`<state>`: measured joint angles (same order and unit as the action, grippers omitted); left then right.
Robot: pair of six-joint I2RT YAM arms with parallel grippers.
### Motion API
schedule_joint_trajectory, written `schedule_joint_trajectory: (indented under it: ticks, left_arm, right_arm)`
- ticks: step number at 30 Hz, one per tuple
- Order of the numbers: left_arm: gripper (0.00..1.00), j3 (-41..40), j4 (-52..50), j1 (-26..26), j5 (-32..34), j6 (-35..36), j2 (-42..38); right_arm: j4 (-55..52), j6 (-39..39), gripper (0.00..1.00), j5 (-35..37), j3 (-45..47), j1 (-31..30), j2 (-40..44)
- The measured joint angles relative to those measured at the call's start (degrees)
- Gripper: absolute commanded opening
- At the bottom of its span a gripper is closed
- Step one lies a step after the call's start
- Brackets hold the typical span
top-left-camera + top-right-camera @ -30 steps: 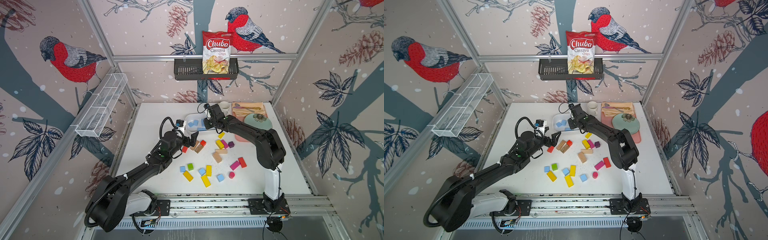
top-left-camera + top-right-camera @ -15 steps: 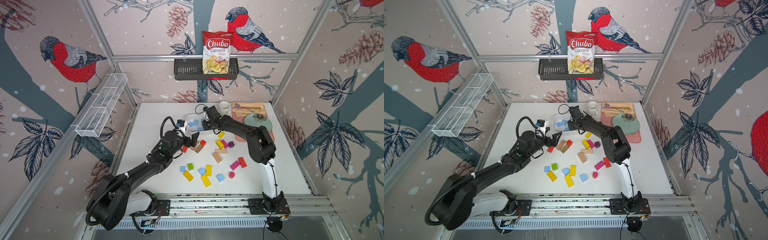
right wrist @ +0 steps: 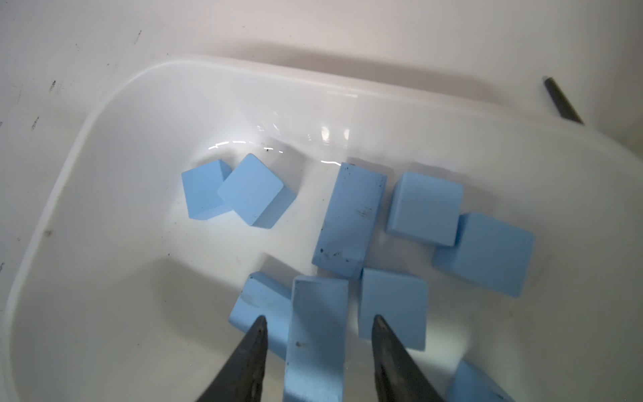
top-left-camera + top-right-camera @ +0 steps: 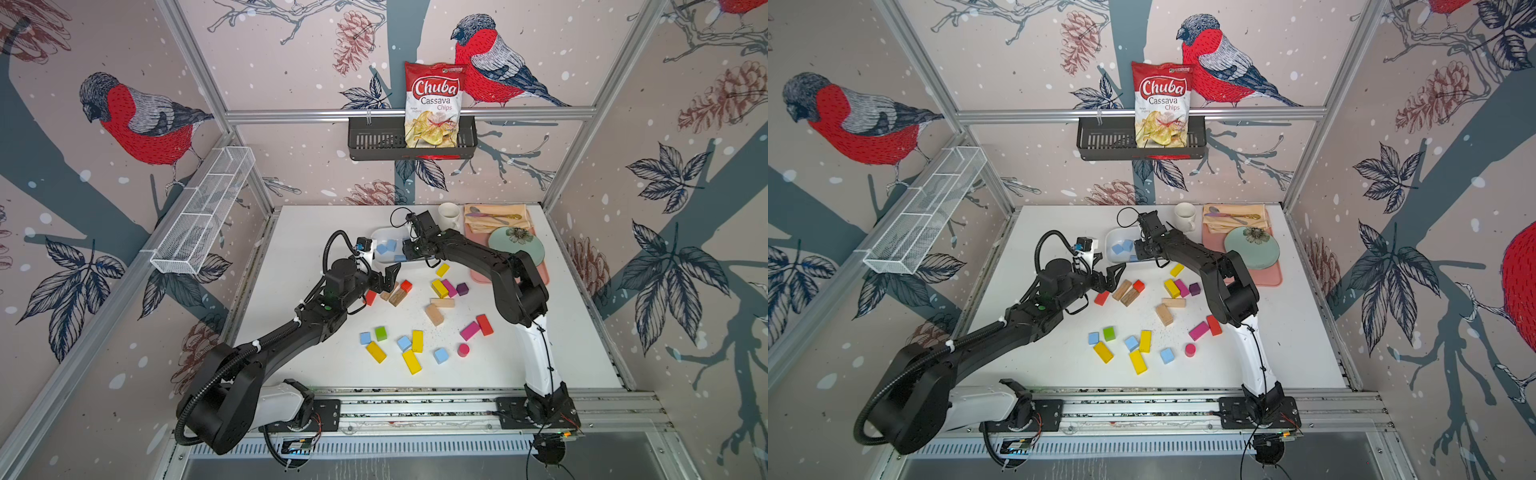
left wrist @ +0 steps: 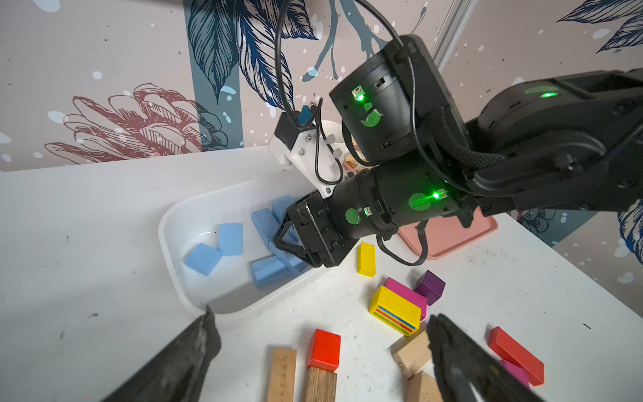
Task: Pick out the blue building blocks
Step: Place the building block in the storage box, then pick up the building block from the center of the board.
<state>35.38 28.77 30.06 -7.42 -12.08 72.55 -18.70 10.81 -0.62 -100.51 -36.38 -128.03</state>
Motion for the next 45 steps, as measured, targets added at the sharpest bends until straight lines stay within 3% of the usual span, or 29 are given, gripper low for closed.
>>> schedule_joint_trajectory:
  ticks: [6, 19, 24, 31, 45]
  left_arm:
    - [0.97, 0.33, -0.09, 0.0, -0.28, -0.15, 0.22]
    - [0.97, 2.08, -3.56, 0.0, -3.96, 0.59, 0.17]
    - [0.96, 3.52, -8.24, 1.33, -4.37, 2.64, -0.02]
    - [0.92, 8.07, -18.49, 7.1, -1.29, 6.82, 0.35]
    - [0.85, 14.84, -37.33, 9.84, -3.52, 11.02, 4.07]
  right_arm:
    - [0.02, 0.02, 0.6, -1.49, 2.1, 0.07, 3.34]
    - [6.25, -2.29, 0.99, -4.17, 18.23, 0.79, 23.63]
    - [8.63, -4.76, 0.99, -6.91, 26.71, 1.31, 31.43]
    - [13.14, -6.36, 1.0, -10.75, 39.8, 1.51, 42.12]
    - [19.58, -4.81, 0.99, -16.06, 57.64, -0.46, 62.01]
